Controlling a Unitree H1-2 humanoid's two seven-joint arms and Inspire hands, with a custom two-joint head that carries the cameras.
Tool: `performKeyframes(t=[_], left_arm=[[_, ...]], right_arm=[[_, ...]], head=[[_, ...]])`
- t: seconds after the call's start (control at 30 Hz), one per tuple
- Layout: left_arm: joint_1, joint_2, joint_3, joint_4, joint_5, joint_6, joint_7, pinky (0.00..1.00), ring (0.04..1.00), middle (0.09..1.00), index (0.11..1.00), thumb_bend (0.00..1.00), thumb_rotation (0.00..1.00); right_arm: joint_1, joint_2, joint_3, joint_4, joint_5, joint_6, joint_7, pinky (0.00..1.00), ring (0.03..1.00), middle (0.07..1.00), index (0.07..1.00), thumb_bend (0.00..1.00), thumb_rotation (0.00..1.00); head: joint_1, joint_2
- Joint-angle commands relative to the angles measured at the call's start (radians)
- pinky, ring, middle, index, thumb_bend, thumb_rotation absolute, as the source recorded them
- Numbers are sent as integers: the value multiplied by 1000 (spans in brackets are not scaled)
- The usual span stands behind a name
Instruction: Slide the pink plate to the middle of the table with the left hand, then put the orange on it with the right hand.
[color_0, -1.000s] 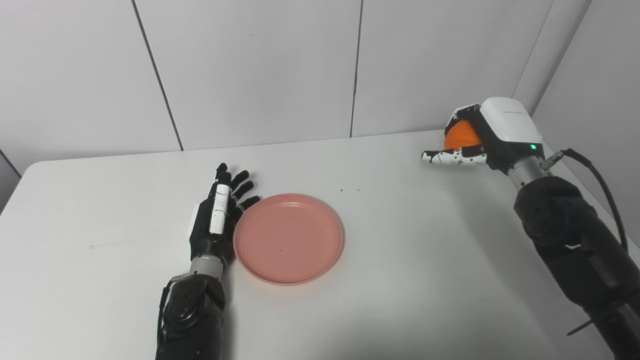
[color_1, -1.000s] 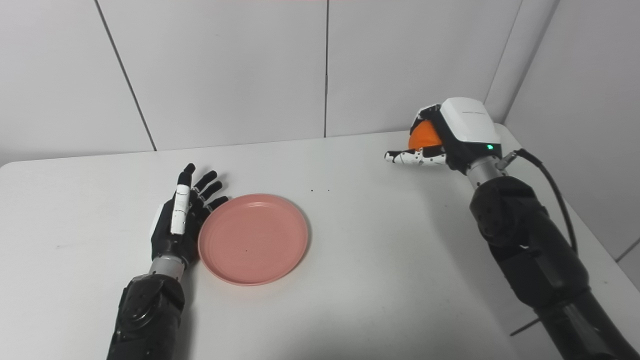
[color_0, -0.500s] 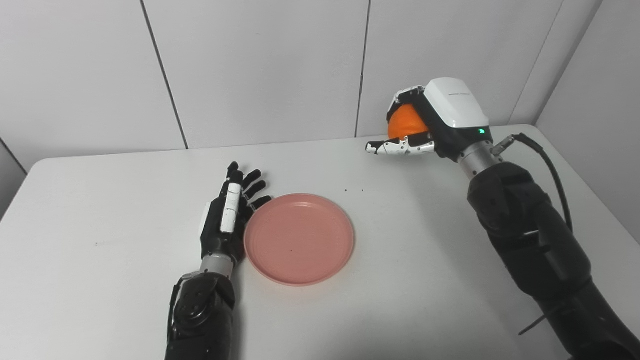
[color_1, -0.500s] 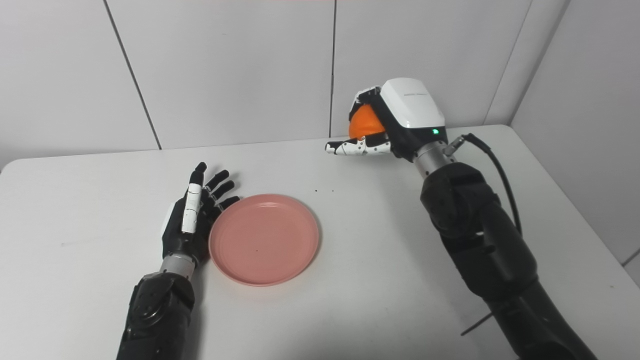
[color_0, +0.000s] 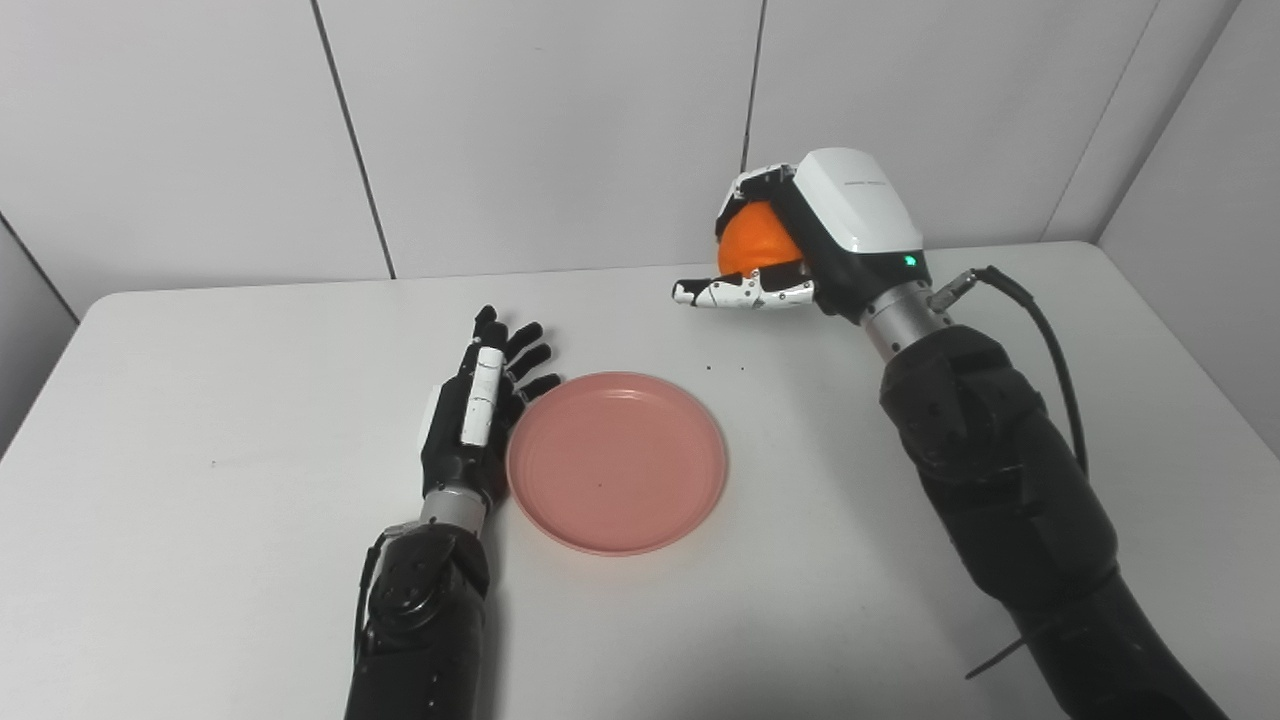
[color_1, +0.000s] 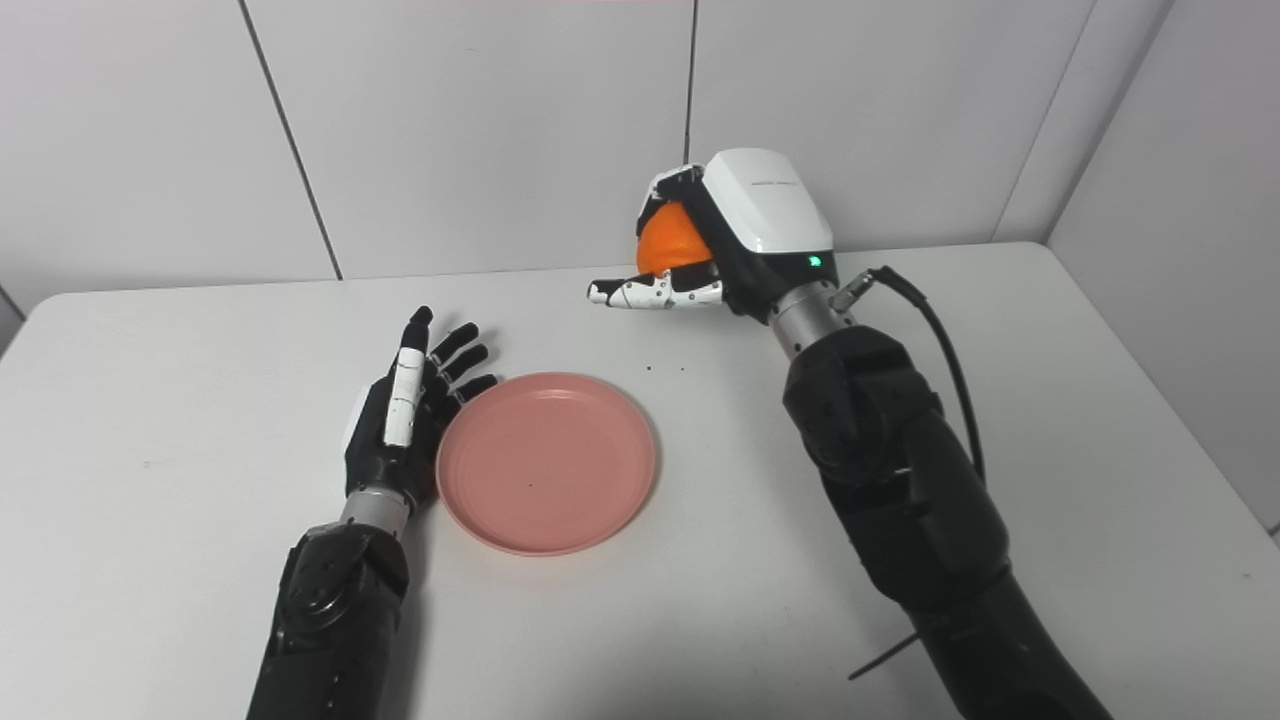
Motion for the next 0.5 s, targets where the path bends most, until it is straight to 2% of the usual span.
performKeyframes(t=[0.0,0.1,0.17,0.23,0.33,0.37,0.4,0.43,0.47], left_arm=[[17,-12,-5,10,10,23,11,736,835,848,978,950,796],[20,-11,-6,10,11,21,13,744,834,845,981,951,802],[19,-11,-6,12,13,21,15,745,832,842,981,950,805],[19,-13,-5,13,13,22,16,749,833,838,978,953,805],[19,-13,-5,12,14,23,15,748,833,838,976,959,804],[19,-12,-6,10,17,24,15,740,831,839,975,961,806],[19,-10,-6,10,18,23,15,734,829,840,975,963,809],[19,-8,-5,12,17,23,14,735,828,840,976,961,810],[18,-8,-3,13,15,22,12,740,829,842,977,960,809]], right_arm=[[-51,6,-6,-37,-15,7,-8,109,159,236,320,568,539],[-49,24,9,-44,-22,6,10,104,156,233,340,565,573],[-47,36,21,-36,-22,-21,0,111,164,237,337,569,538],[-44,48,32,-27,-16,-36,-11,110,161,228,289,588,499],[-42,61,52,-24,-29,-27,-3,132,174,238,301,599,508],[-42,65,63,-23,-41,-24,0,309,250,295,364,609,535],[-41,72,74,-21,-52,-17,3,336,291,335,416,610,555],[-39,81,83,-19,-60,-9,9,305,316,371,463,609,580],[-37,88,91,-17,-64,-6,13,228,280,350,459,607,588]], head=[[0,1],[2,2],[3,2],[8,3],[12,3],[12,3],[12,3],[8,1],[6,0]])
